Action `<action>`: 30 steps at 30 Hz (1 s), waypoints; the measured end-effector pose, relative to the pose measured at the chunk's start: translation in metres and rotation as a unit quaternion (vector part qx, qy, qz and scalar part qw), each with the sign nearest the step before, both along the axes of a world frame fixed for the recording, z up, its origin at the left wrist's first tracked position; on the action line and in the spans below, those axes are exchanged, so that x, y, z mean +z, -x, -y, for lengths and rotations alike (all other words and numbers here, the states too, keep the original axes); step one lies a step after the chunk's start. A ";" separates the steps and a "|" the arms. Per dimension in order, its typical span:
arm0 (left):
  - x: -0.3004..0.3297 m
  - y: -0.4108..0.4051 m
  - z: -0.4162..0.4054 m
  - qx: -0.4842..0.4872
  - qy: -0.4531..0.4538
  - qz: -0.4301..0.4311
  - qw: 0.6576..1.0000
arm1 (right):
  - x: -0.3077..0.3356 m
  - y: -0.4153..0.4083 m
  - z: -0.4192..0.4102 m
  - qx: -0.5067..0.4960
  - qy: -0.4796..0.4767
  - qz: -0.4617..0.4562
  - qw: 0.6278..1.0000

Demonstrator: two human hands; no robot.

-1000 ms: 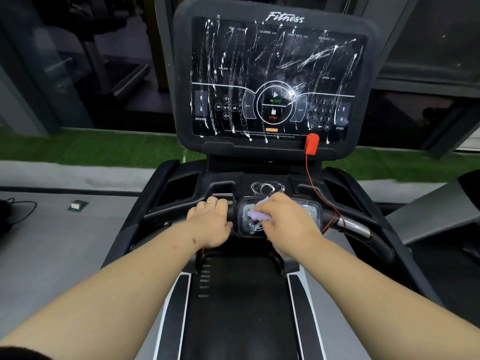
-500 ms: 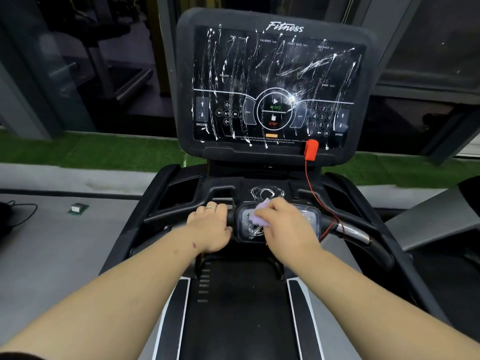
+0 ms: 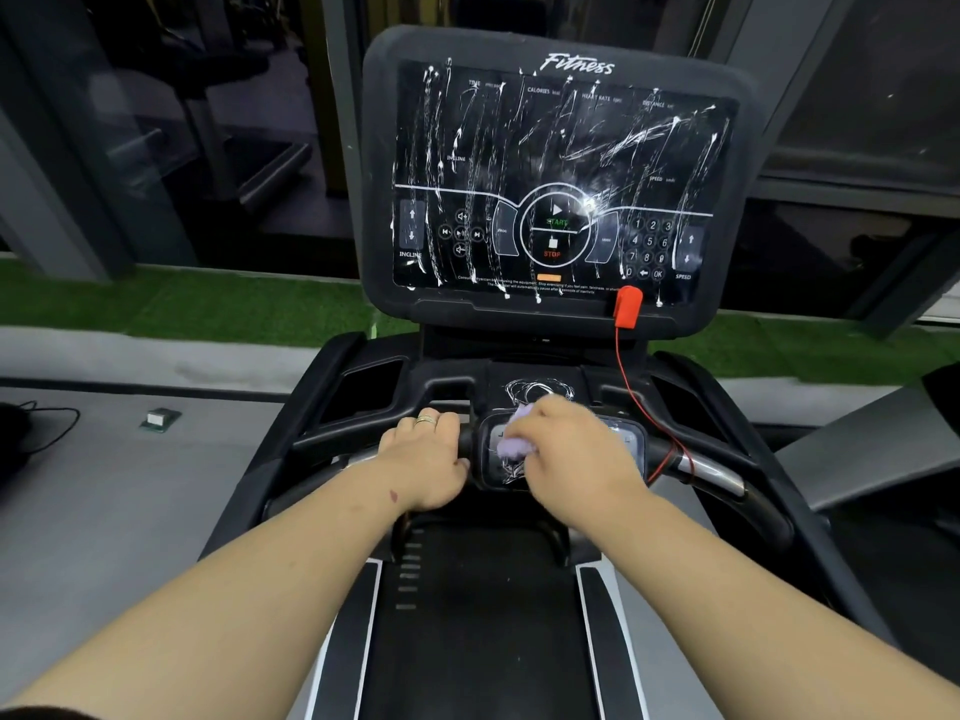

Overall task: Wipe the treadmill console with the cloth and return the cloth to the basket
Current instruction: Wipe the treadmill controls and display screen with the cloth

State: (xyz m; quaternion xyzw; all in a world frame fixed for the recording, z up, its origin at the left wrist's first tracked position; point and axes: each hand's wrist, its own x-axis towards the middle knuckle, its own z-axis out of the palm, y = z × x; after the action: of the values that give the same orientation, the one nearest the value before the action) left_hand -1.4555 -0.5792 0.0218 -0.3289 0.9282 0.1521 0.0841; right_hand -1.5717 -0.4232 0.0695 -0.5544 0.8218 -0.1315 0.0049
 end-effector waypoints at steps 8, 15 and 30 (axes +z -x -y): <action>0.000 0.000 0.000 0.000 0.003 0.001 1.000 | -0.002 -0.001 -0.002 0.010 -0.054 0.012 0.998; 0.001 0.000 -0.001 -0.002 0.002 0.002 1.000 | -0.012 -0.002 -0.009 0.031 -0.048 -0.026 0.998; 0.001 0.000 -0.001 -0.001 0.006 0.003 1.000 | -0.002 0.010 -0.003 0.015 -0.013 -0.008 1.000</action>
State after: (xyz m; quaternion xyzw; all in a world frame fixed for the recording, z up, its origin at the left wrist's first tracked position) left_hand -1.4557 -0.5786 0.0227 -0.3287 0.9292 0.1456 0.0851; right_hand -1.5821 -0.4202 0.0677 -0.5673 0.8153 -0.1158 0.0073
